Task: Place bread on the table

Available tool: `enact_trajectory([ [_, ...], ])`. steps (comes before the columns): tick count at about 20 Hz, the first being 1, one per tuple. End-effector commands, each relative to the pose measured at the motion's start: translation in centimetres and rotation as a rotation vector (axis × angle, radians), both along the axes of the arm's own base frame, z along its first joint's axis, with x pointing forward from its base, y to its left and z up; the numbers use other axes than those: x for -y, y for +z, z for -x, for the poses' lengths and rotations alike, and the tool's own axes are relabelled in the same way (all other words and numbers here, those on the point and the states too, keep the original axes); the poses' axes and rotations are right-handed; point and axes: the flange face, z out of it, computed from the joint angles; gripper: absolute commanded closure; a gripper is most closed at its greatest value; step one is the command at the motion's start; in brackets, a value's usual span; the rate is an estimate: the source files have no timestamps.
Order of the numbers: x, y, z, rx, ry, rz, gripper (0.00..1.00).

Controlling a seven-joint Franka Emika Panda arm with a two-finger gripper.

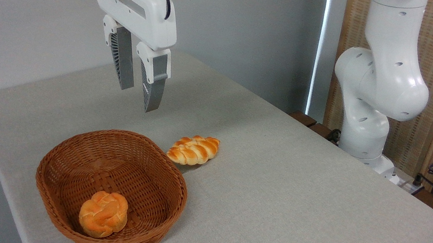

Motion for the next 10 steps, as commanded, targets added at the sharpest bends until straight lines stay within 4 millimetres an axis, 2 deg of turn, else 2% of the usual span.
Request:
enact_trajectory([
  [1,-0.12,0.42,0.09,-0.007,-0.014,-0.065,0.00],
  [10,-0.81,0.38,0.27,-0.026,-0.013,-0.073,0.00],
])
